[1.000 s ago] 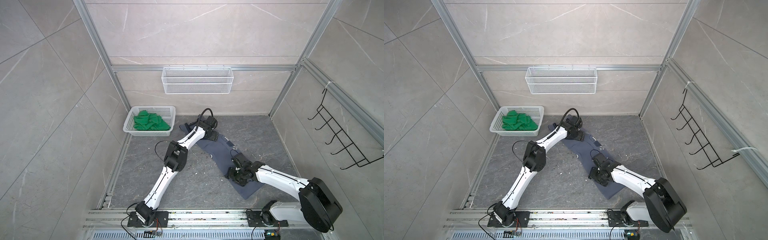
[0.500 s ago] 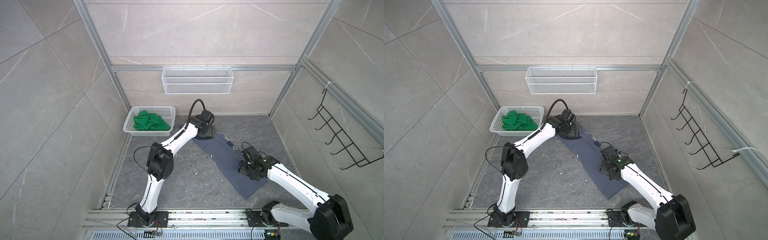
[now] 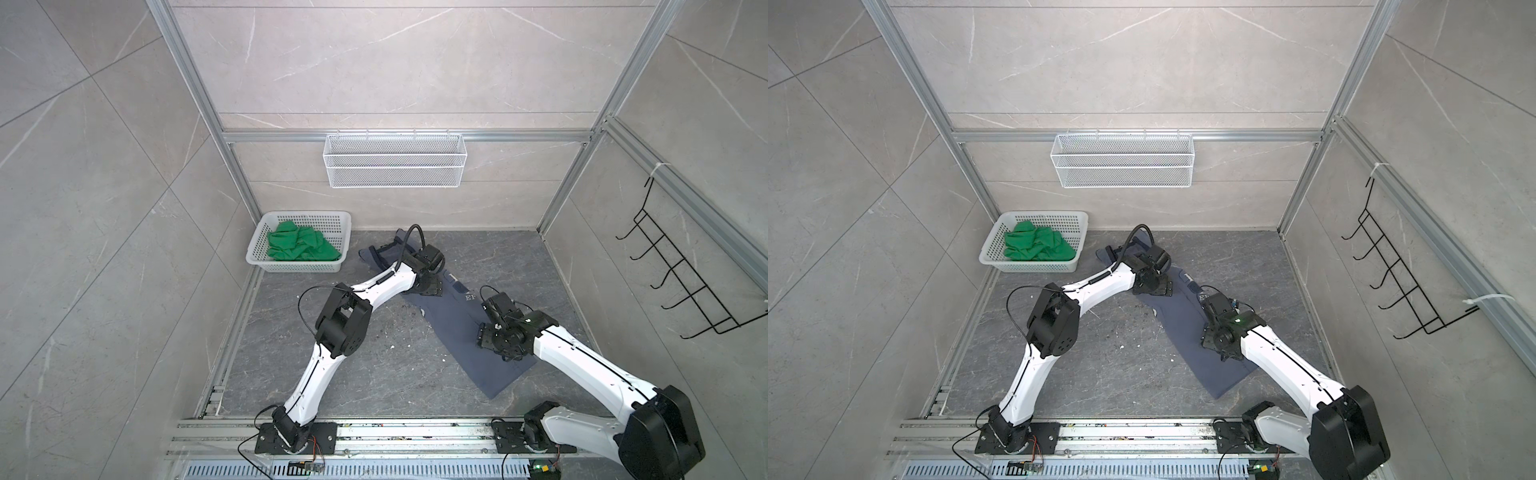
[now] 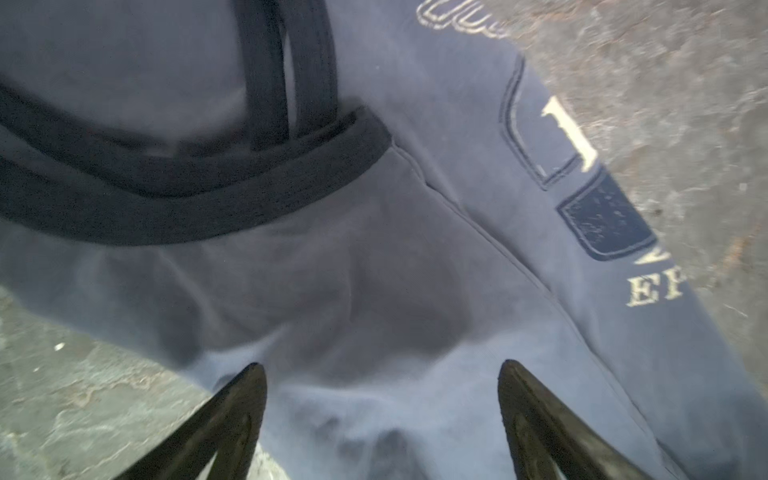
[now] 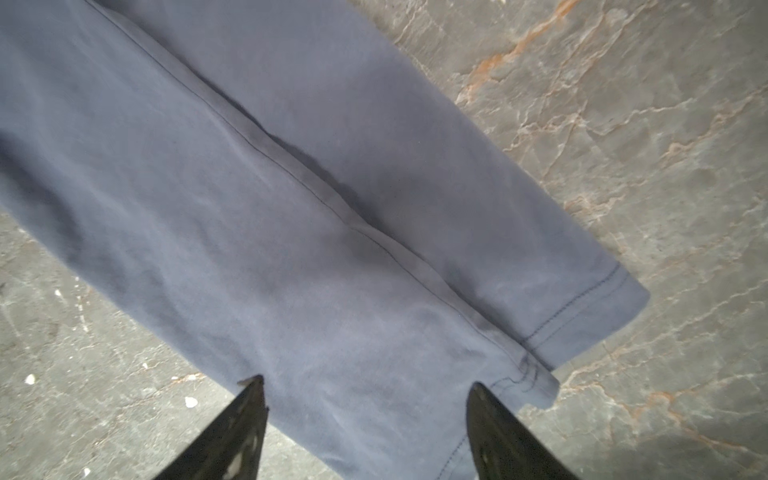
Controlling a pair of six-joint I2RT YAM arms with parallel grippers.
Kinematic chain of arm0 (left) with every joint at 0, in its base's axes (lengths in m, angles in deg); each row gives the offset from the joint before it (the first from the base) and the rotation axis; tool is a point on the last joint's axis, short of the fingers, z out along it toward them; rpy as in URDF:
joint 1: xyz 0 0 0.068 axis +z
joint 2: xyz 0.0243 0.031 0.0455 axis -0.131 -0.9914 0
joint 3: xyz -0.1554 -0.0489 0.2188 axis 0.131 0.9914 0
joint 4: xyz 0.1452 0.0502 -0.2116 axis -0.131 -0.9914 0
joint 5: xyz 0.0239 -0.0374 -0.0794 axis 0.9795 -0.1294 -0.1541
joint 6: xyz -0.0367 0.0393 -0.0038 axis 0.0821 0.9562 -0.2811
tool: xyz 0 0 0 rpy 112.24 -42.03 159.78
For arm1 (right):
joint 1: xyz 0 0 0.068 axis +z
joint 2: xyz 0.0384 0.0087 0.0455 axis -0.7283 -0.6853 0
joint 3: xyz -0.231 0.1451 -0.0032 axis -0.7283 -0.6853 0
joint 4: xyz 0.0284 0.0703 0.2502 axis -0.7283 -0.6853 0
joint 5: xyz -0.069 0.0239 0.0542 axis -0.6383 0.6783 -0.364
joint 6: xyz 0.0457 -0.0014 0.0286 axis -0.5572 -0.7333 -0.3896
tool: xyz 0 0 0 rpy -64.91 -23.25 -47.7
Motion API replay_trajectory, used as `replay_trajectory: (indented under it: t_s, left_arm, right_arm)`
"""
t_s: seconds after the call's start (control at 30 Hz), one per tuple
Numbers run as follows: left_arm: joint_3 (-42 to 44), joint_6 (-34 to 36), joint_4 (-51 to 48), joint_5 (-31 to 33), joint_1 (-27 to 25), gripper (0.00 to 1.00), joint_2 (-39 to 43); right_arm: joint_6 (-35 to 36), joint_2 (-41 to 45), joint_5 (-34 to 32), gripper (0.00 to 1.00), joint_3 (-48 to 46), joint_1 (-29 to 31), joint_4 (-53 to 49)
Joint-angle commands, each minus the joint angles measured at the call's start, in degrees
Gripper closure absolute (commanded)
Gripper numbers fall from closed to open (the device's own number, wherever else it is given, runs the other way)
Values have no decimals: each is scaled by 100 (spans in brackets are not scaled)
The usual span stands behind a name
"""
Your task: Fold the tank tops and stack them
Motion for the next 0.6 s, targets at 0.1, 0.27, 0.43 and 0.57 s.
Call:
replay_trajectory:
  t_s: [0.1,0.27,0.43,0.57]
  left_arm:
    - [-489,210,-73,136,81,11,-377]
    - [-808,707,-147,232,175,11,-796]
    - [-731,1049,-18,31,373,11,-897]
    - [-684,1472,119,-78,446,11,-896]
  right_arm:
    - [53,-637,152,23,-281,60,306]
    - [-71,-1079,212,24,-417,376,496]
    - [-387,-1354,481,24,-607,935,737]
    - [-891,-1602,745,24,-647,1757,1058]
